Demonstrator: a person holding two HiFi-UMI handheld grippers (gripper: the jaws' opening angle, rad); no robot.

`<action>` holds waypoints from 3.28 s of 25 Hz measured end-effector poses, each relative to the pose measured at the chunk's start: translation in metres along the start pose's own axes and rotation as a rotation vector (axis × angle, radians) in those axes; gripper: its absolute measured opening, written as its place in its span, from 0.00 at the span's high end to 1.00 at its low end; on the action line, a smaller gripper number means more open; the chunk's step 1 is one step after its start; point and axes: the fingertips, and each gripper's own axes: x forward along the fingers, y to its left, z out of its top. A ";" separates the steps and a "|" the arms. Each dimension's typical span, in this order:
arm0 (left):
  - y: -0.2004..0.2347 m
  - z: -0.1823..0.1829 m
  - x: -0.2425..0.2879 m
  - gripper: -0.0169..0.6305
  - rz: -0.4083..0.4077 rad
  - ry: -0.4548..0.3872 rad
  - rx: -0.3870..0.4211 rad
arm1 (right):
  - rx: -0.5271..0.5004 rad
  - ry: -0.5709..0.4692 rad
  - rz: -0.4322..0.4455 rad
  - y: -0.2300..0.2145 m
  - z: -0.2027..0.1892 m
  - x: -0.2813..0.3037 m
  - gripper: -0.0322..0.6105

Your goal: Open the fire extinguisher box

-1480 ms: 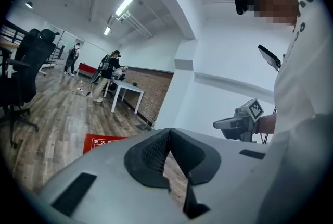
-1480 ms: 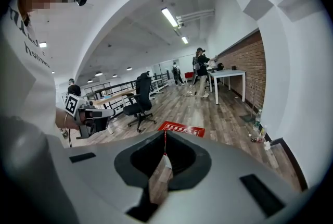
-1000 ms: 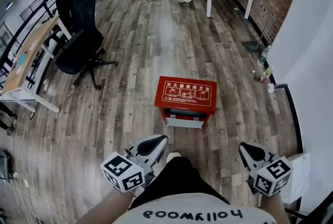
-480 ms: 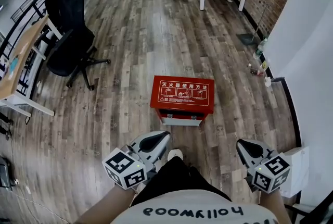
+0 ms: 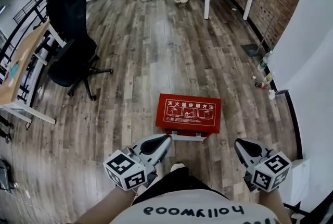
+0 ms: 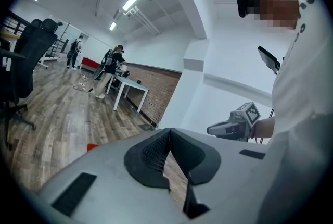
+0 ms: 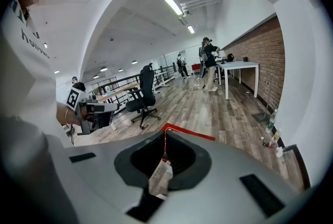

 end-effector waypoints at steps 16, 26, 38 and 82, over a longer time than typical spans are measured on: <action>0.054 0.039 0.029 0.96 -0.011 -0.005 0.047 | -0.039 -0.035 0.029 -0.019 0.058 0.070 0.93; 0.060 0.027 0.045 0.96 0.125 -0.022 -0.010 | -0.140 0.032 0.152 -0.045 0.070 0.090 0.93; 0.071 -0.006 0.058 0.96 0.453 -0.139 -0.137 | -0.189 0.193 0.261 -0.129 0.038 0.056 0.93; 0.110 -0.222 0.081 0.74 0.581 -0.258 -0.599 | -0.430 0.457 0.678 -0.035 -0.031 0.216 0.93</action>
